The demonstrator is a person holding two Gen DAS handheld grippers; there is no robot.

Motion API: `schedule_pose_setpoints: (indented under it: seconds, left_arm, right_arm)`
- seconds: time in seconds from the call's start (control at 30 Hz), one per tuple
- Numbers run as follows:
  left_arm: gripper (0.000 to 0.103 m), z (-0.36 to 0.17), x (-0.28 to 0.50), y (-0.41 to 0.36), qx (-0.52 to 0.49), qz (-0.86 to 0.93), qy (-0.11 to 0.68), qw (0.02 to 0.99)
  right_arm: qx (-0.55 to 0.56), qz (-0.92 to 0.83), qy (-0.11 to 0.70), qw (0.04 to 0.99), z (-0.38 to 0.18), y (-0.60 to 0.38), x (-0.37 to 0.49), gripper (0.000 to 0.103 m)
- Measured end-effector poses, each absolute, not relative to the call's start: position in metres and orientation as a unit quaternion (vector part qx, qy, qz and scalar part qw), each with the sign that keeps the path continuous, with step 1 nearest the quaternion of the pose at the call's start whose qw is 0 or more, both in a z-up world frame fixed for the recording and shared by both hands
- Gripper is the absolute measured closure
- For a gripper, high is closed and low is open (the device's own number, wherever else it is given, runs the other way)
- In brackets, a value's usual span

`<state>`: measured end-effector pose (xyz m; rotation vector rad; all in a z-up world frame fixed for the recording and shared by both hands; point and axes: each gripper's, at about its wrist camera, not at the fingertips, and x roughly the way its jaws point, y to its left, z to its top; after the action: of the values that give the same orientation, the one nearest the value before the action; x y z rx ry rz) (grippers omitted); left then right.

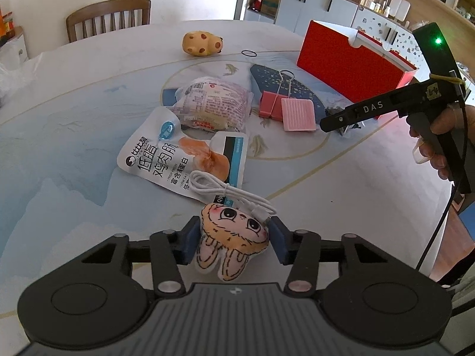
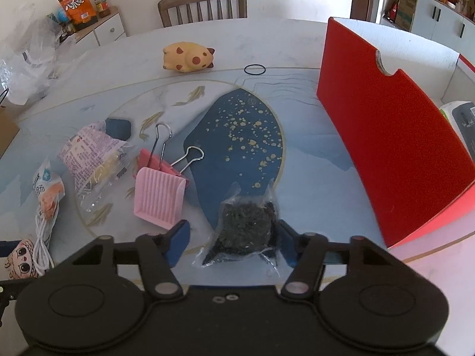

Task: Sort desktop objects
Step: 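Grasp the bunny pouch with the left gripper while the right grasps the black bag, then carry the bunny pouch and black bag over the red box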

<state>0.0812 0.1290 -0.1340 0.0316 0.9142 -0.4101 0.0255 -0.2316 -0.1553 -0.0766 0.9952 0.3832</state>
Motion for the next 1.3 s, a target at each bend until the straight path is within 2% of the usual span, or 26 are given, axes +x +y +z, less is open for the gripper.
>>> schedule_pose_setpoints:
  seconds: [0.13,0.3,0.7,1.3]
  left_arm:
    - [0.056,-0.134,0.080,0.129,0.008,-0.191,0.440,0.877]
    - [0.057,-0.131,0.080,0.130,-0.007,-0.183,0.443,0.878]
    - [0.057,-0.107,0.071,0.123,-0.032,-0.169,0.435,0.884]
    - [0.057,-0.062,0.082,0.069,-0.030,-0.170,0.403,0.899]
  right_arm:
    - [-0.029,0.179,0.472,0.863,-0.154,-0.235,0.025,0.062]
    - [-0.016,0.178,0.469,0.865,-0.152,-0.243,0.022,0.069]
    - [0.016,0.192,0.464,0.864,-0.126,-0.267,0.001,0.070]
    - [0.049,0.219,0.429,0.875,-0.075,-0.314,-0.016,0.070]
